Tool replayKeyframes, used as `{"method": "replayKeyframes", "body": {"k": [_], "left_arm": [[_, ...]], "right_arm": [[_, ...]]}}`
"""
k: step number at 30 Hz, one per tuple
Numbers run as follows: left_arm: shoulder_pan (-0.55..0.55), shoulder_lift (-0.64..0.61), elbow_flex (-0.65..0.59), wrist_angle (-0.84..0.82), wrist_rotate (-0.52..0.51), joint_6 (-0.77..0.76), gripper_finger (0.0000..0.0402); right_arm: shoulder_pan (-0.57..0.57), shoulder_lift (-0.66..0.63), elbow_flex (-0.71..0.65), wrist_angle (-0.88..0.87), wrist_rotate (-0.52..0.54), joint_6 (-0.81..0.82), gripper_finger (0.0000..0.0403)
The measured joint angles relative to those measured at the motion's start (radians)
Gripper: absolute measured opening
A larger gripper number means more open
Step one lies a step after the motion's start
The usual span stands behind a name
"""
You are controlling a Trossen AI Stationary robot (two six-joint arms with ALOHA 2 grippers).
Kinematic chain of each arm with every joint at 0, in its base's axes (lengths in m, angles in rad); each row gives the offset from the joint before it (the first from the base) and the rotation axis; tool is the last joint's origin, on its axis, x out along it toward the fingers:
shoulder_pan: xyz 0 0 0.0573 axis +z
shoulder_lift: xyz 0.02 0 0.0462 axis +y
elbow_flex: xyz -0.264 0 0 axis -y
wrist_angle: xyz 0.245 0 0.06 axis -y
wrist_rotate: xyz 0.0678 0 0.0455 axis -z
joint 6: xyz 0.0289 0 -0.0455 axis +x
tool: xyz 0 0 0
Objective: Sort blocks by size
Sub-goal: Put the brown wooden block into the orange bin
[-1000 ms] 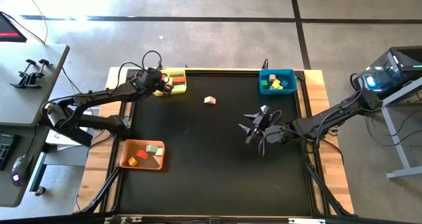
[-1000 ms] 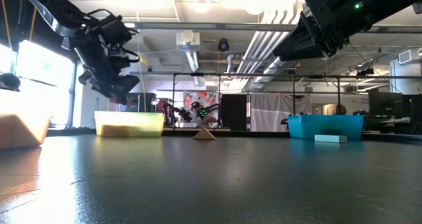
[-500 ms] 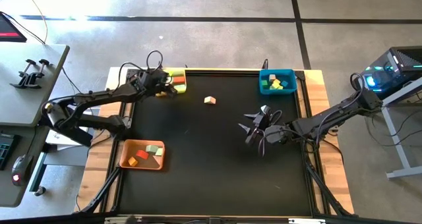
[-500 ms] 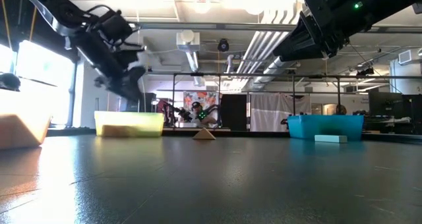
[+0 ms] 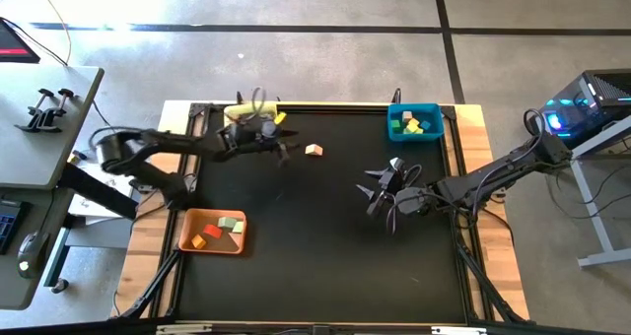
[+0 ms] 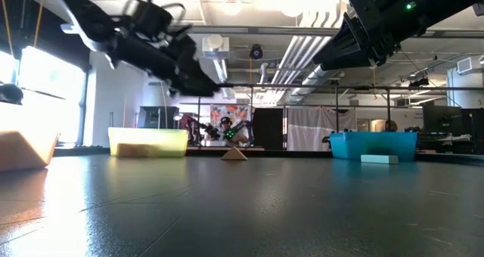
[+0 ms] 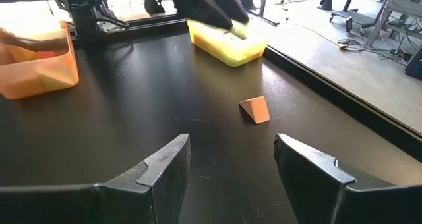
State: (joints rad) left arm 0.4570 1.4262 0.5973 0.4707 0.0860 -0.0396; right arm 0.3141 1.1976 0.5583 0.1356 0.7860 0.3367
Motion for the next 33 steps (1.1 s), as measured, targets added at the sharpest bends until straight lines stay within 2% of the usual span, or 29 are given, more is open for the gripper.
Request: {"method": "replayKeyframes", "body": {"k": [3,8,15,19,23,28,33], "left_arm": [[0.000,0.121,0.058,-0.005,0.000,-0.008,0.0204],[0.001,0.292,0.183,-0.065,0.002,0.064,0.0212],[0.001,0.439,0.325,-0.210,0.003,0.096,0.0264],[0.000,0.487,0.345,-0.220,-0.002,0.098,0.0288],[-0.012,0.491,0.347,-0.240,-0.010,0.154,0.0289],[-0.029,0.491,0.347,-0.280,-0.010,0.216,0.0275],[-0.040,0.499,0.348,-0.318,-0.010,0.243,0.0244]], "right_arm": [[0.000,0.000,0.000,0.003,0.000,0.000,0.0215],[0.000,0.000,0.000,0.004,0.000,0.005,0.0215],[0.000,0.000,0.000,0.005,-0.002,0.006,0.0215],[0.000,0.000,0.000,0.005,-0.002,0.007,0.0215],[0.000,0.000,0.000,0.005,-0.003,0.014,0.0215],[0.000,0.000,0.000,0.005,-0.003,0.022,0.0215],[0.000,0.000,0.000,0.005,-0.003,0.023,0.0215]]}}
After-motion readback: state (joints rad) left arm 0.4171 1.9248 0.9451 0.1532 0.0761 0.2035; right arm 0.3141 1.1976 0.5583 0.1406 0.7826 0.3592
